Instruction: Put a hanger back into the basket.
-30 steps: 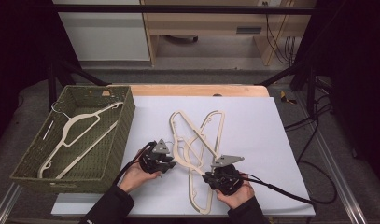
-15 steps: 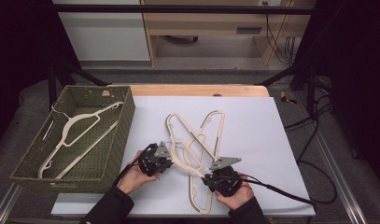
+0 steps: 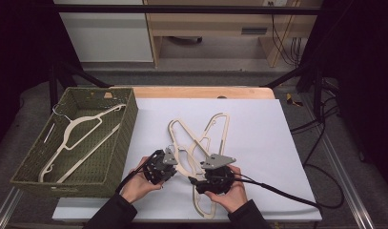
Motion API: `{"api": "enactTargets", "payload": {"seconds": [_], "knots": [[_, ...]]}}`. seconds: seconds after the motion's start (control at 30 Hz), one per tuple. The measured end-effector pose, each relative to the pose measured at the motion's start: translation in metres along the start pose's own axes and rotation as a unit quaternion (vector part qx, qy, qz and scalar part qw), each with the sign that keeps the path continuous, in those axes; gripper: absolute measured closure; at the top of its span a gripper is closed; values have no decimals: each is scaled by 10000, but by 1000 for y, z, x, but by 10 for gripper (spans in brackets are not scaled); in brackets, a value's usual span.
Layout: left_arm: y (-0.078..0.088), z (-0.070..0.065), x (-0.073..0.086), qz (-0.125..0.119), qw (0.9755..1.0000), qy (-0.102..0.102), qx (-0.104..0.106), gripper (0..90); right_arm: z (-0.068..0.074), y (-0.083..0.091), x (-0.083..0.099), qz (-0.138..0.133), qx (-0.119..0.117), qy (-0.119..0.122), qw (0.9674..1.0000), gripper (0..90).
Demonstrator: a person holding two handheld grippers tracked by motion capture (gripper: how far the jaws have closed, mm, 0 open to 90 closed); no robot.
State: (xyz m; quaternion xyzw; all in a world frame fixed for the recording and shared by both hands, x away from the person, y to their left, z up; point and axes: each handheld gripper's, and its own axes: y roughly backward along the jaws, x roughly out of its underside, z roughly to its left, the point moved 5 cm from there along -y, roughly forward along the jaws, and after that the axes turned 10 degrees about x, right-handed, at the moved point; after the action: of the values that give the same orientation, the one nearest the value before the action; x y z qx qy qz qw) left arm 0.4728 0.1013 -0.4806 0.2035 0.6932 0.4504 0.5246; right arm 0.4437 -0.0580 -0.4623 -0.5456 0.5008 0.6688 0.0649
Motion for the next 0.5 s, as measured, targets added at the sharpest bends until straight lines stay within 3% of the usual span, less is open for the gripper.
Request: {"api": "enactTargets", "payload": {"seconds": [0.2,0.23,0.37,0.4,0.5], "knots": [[2,-5,-2,38,10000,9,61,869,9,-20,2,277,53,202,9994,405],[3,-7,-4,68,9999,-22,100,869,12,-25,6,428,29,275,9987,450],[4,-12,-7,100,9999,-64,110,868,13,-31,10,570,100,450,9973,517],[3,-16,-8,115,9999,-59,109,868,14,-33,13,655,92,556,9963,570],[4,-16,-9,211,9997,-116,64,867,16,-34,13,650,41,624,9959,650]]}}
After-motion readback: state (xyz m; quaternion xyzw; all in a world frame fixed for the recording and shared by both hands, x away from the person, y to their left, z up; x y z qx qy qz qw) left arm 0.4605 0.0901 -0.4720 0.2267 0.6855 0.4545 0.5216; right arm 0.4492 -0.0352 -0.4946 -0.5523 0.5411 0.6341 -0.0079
